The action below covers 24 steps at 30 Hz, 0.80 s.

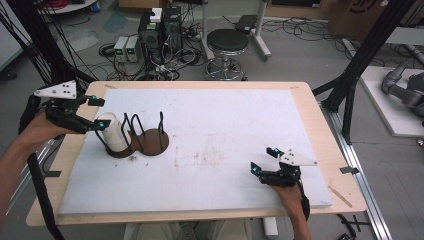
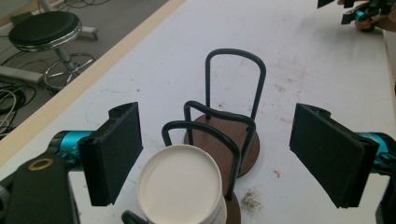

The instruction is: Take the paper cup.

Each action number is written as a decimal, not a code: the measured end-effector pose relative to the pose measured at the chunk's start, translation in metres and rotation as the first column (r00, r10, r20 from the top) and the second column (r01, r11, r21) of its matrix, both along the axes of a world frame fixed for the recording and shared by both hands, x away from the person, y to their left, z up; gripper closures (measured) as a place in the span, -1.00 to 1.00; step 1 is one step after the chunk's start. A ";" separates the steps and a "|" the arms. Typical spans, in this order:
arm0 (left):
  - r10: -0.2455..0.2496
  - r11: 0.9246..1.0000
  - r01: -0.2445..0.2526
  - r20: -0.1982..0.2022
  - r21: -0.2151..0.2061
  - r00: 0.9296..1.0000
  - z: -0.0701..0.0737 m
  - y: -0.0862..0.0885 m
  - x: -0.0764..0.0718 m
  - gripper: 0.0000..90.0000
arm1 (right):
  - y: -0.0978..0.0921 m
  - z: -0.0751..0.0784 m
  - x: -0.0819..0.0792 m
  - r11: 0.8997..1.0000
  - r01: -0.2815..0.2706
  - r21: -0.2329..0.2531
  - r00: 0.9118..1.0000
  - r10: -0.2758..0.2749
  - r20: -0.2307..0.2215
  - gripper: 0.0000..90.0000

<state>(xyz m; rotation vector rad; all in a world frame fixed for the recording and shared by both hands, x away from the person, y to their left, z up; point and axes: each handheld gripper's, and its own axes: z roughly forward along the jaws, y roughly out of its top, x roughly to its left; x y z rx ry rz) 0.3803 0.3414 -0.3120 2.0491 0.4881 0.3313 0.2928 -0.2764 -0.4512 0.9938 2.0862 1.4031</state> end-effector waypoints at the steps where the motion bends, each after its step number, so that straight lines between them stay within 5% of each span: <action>1: -0.021 1.000 0.022 -0.013 0.012 1.000 0.001 -0.001 0.006 -0.62 | 0.000 0.000 0.000 1.000 -0.001 -0.001 1.000 0.001 0.001 -0.65; 7: -0.068 0.994 0.072 -0.058 0.084 0.996 0.005 -0.003 0.019 -0.61 | 0.000 0.000 -0.001 1.000 0.004 -0.005 1.000 -0.004 0.004 -0.65; 8: -0.088 0.986 0.098 -0.081 0.136 0.993 0.005 -0.005 0.024 -0.61 | 0.001 0.000 -0.001 1.000 0.005 -0.002 1.000 -0.005 0.001 -0.65; 12: -0.099 0.977 0.117 -0.107 0.176 0.989 0.004 -0.007 0.030 -0.61 | 0.001 0.000 -0.001 1.000 0.004 -0.004 1.000 -0.004 0.001 -0.65; 13: -0.098 0.968 0.123 -0.124 0.217 0.987 0.002 -0.009 0.033 -0.61 | 0.001 0.000 -0.001 1.000 0.002 -0.007 1.000 -0.002 0.007 -0.65; 20: -0.102 0.947 0.145 -0.159 0.288 0.982 -0.006 -0.015 0.038 -0.60 | 0.001 0.000 -0.001 1.000 0.003 -0.007 1.000 -0.003 0.006 -0.65; 24: -0.097 0.942 0.142 -0.161 0.303 0.982 -0.008 -0.015 0.039 -0.59 | 0.001 0.000 -0.001 1.000 0.002 -0.006 1.000 -0.002 0.005 -0.65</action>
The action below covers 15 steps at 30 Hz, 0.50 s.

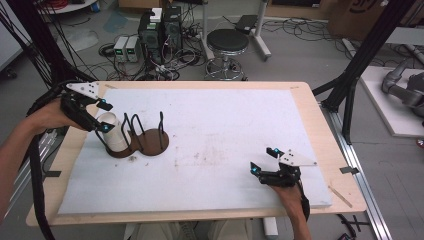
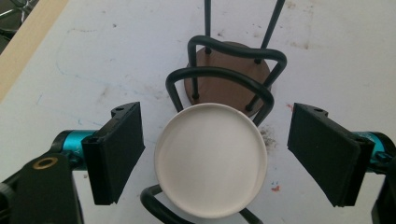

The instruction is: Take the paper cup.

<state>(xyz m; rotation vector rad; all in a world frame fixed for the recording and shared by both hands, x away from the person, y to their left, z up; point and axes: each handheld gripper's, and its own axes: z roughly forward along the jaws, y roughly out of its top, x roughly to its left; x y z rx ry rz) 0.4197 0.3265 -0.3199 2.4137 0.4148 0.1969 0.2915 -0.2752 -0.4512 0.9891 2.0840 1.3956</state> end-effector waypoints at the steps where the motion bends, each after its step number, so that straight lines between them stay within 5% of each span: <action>1: 0.005 1.000 -0.005 -0.003 0.009 1.000 -0.001 0.001 0.001 -0.59 | 0.000 0.000 0.000 1.000 0.000 0.000 1.000 0.000 0.000 -0.65; 15: -0.005 0.994 0.008 -0.027 0.112 1.000 -0.013 -0.006 0.007 -0.58 | 0.000 0.000 0.000 1.000 -0.003 -0.006 1.000 0.003 0.007 -0.65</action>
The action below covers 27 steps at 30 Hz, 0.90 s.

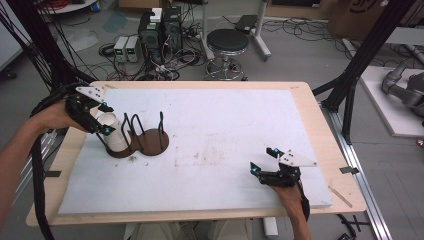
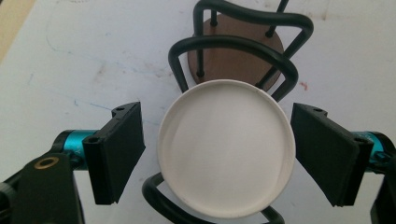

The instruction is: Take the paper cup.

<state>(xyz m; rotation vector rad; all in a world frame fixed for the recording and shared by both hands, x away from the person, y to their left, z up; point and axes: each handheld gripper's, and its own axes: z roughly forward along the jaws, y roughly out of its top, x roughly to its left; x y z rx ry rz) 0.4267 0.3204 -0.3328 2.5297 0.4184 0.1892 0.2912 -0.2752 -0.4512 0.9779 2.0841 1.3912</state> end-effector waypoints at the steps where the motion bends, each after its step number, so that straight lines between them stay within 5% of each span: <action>1: -0.004 1.000 0.004 -0.006 0.018 1.000 -0.002 -0.002 0.000 -0.57 | 0.000 0.000 0.000 1.000 0.000 0.001 1.000 0.000 -0.002 -0.65; 8: 0.005 0.999 -0.005 -0.009 0.041 1.000 -0.003 -0.001 0.000 -0.50 | 0.000 0.000 0.001 1.000 -0.001 0.004 1.000 0.001 -0.006 -0.65; 13: 0.002 0.999 -0.002 -0.015 0.033 1.000 -0.003 -0.002 -0.001 -0.33 | 0.000 0.000 0.001 1.000 -0.002 0.001 1.000 0.002 -0.006 -0.65; 27: 0.013 1.000 -0.013 -0.010 0.009 1.000 -0.003 0.002 -0.003 -0.30 | 0.000 0.000 0.001 1.000 0.000 -0.001 1.000 0.000 -0.006 -0.65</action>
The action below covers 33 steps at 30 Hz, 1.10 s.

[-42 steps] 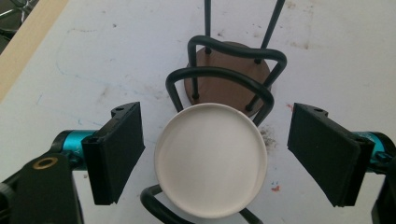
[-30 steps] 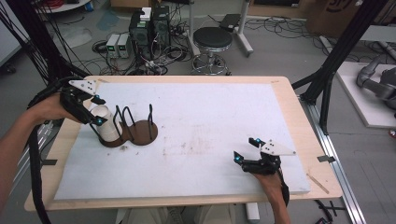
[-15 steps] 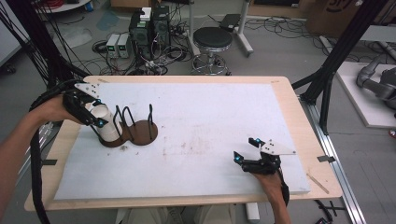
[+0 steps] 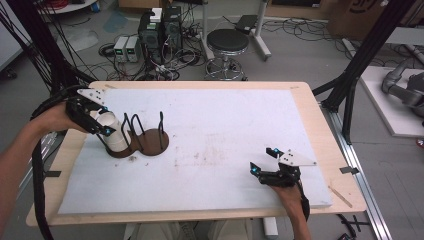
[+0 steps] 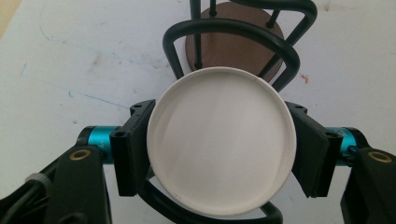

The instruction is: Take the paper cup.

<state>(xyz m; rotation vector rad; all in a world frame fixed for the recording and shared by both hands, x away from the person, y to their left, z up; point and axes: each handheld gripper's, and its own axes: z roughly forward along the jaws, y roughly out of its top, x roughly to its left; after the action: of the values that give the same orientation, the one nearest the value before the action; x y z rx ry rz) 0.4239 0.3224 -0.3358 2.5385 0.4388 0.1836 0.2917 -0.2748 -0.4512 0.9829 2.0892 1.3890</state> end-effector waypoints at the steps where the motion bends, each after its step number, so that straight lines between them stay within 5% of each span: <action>1: 0.002 1.000 -0.002 -0.001 0.000 1.000 0.000 0.000 0.000 -0.30 | 0.000 0.000 0.001 1.000 -0.001 -0.002 1.000 0.001 0.003 -0.65; 22: 0.023 1.000 -0.023 0.000 0.003 1.000 0.015 -0.002 -0.001 -0.24 | 0.000 0.000 0.000 1.000 -0.005 -0.006 1.000 0.005 0.002 -0.65; 33: 0.055 0.997 -0.054 0.020 -0.054 0.998 0.037 0.004 -0.004 -0.23 | 0.001 0.000 0.000 1.000 -0.005 -0.009 1.000 0.005 0.000 -0.65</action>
<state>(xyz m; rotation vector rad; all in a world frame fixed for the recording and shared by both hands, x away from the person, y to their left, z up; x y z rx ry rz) 0.4197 0.3259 -0.2991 2.4716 0.4982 0.2164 0.2920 -0.2740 -0.4512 0.9746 2.0977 1.3812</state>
